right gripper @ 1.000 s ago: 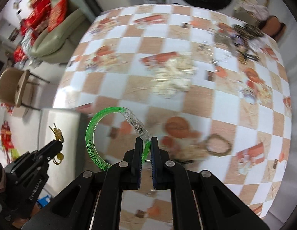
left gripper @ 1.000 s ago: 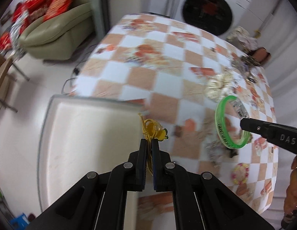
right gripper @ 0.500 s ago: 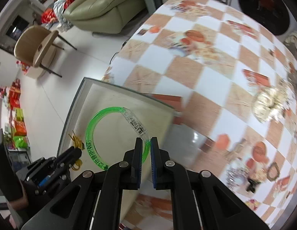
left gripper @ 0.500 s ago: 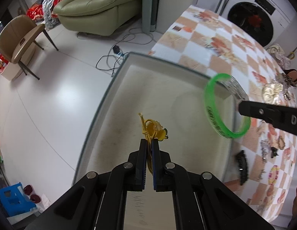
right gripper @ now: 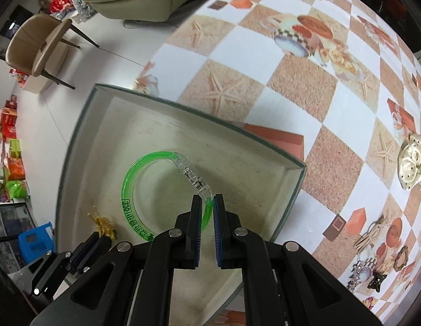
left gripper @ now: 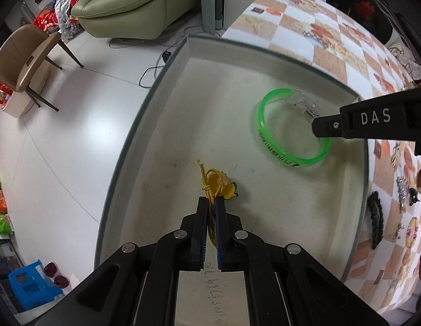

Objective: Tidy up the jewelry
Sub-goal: 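Carry both items to the white tray and open both tools to release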

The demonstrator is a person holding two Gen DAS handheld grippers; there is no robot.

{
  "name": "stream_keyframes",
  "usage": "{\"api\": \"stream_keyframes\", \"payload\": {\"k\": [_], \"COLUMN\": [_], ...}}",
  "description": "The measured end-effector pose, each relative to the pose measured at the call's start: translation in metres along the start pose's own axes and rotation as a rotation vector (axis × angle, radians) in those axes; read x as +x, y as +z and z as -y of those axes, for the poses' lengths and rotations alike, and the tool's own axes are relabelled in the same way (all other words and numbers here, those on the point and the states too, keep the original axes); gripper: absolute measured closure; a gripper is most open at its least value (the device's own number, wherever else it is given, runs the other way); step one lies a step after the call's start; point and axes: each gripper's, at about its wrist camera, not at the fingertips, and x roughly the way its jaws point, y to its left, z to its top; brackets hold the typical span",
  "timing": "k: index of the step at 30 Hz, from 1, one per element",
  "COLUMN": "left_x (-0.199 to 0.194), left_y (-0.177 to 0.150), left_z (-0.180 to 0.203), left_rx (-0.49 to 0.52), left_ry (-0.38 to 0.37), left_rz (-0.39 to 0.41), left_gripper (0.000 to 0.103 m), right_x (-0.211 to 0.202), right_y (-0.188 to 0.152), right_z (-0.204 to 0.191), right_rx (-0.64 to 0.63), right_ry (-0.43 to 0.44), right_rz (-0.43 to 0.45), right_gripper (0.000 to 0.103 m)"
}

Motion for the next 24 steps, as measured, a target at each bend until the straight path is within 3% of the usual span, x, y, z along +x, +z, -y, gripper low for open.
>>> {"api": "stream_keyframes", "payload": {"k": [15, 17, 19, 23, 24], "left_x": [-0.005, -0.006, -0.006, -0.008, -0.008], "left_y": [0.003, 0.002, -0.001, -0.003, -0.003], "left_z": [0.011, 0.013, 0.013, 0.016, 0.016], "left_rx": [0.016, 0.023, 0.029, 0.038, 0.038], "left_ry": [0.059, 0.059, 0.058, 0.052, 0.054], "left_rz": [0.0, -0.002, -0.005, -0.015, -0.018], "left_gripper": [0.093, 0.093, 0.093, 0.093, 0.081], "right_x": [0.006, 0.003, -0.003, -0.02, -0.024], "right_y": [0.0, -0.001, 0.0, 0.001, 0.002], "right_z": [0.013, 0.017, 0.02, 0.024, 0.023], "right_rx": [0.02, 0.03, 0.038, 0.046, 0.048], "right_ry": [0.037, 0.059, 0.075, 0.129, 0.14], "right_rz": [-0.027, -0.024, -0.014, 0.014, 0.02], "right_gripper": [0.091, 0.081, 0.059, 0.053, 0.049]}}
